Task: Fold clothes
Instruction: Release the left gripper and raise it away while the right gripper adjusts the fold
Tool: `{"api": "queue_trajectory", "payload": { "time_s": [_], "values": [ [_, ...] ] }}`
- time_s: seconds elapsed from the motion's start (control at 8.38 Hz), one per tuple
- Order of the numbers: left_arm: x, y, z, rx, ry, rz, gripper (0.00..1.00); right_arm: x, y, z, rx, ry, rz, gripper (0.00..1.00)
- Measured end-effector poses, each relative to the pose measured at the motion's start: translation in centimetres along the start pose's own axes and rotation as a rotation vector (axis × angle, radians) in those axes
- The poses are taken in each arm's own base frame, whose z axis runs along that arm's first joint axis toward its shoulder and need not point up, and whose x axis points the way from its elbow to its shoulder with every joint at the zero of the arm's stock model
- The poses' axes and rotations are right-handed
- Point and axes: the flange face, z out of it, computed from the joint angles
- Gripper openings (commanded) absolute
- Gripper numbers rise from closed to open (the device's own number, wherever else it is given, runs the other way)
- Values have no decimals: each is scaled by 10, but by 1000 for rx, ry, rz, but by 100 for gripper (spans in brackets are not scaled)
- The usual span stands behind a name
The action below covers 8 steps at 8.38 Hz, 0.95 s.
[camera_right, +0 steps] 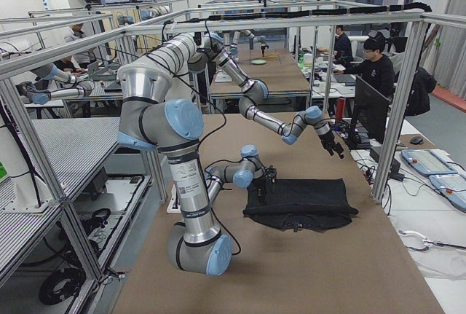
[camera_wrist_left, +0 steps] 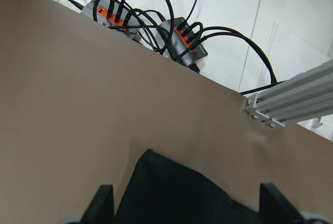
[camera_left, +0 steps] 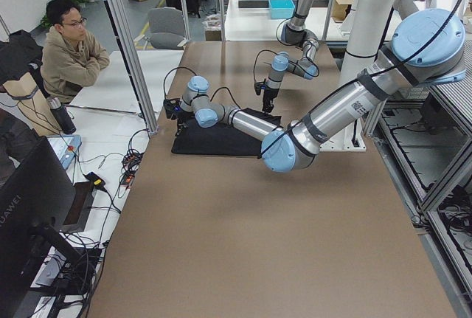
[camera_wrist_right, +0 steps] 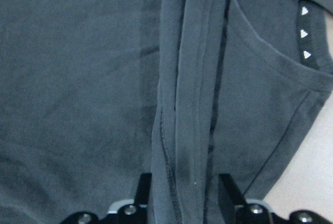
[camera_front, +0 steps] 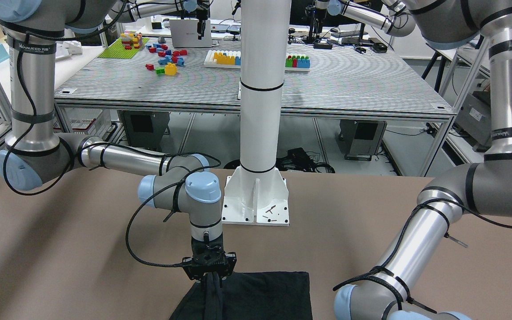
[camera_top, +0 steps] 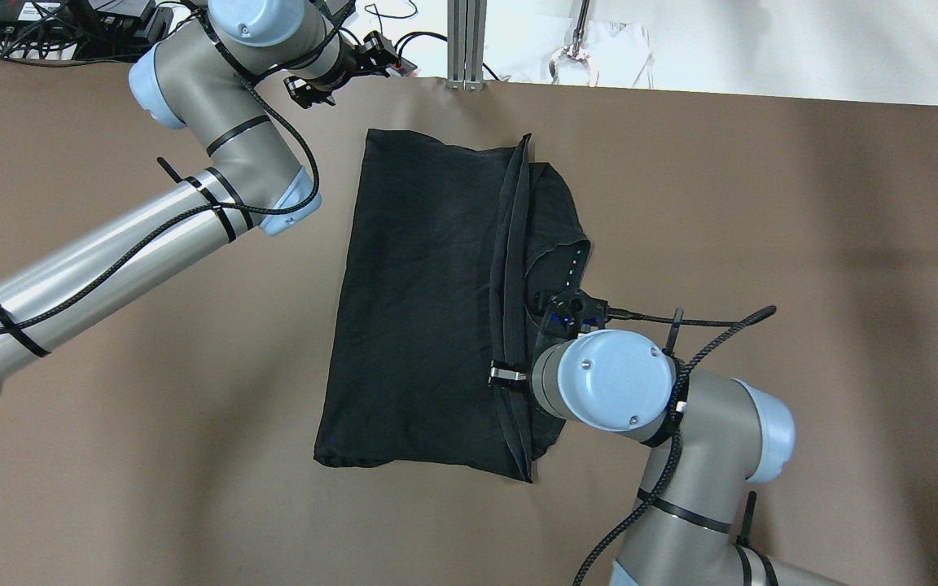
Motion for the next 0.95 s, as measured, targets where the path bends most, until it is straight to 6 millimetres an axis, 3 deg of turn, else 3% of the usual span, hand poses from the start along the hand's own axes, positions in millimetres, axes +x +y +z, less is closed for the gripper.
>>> {"api": "queue_trajectory", "payload": {
  "time_s": [0.12, 0.36, 0.72, 0.95],
  "values": [
    [-3, 0, 2, 0, -2, 1, 100, -7, 8, 10, -16, 9, -55, 34],
    [-13, 0, 4, 4, -8, 0, 100, -9, 16, 20, -32, 20, -120, 0],
    [-35, 3, 1, 9, -7, 0, 100, 1, 15, 25, -44, 31, -161, 0],
    [-53, 6, -2, 12, -7, -1, 100, 38, 1, 16, -63, 30, -179, 0]
  ]
}}
